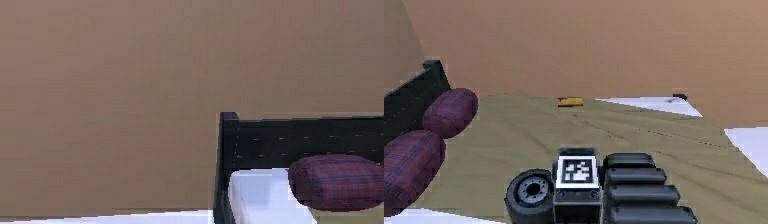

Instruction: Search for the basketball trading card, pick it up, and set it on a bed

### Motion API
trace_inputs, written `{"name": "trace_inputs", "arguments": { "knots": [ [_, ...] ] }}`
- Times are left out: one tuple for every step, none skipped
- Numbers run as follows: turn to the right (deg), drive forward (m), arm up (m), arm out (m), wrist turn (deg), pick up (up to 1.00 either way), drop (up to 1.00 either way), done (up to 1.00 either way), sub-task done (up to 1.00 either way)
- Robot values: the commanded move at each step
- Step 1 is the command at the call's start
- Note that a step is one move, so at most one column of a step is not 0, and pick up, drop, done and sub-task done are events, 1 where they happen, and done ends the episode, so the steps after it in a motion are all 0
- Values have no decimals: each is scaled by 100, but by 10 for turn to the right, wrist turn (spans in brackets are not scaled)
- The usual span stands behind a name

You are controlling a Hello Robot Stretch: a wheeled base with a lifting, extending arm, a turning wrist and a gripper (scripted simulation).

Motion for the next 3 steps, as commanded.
{"name": "trace_inputs", "arguments": {
  "knots": [
    [0,0,0,48,0,0,0,0,0],
    [0,0,0,0,450,0,0,0,0],
    [0,0,0,0,450,0,0,0,0]
  ]
}}
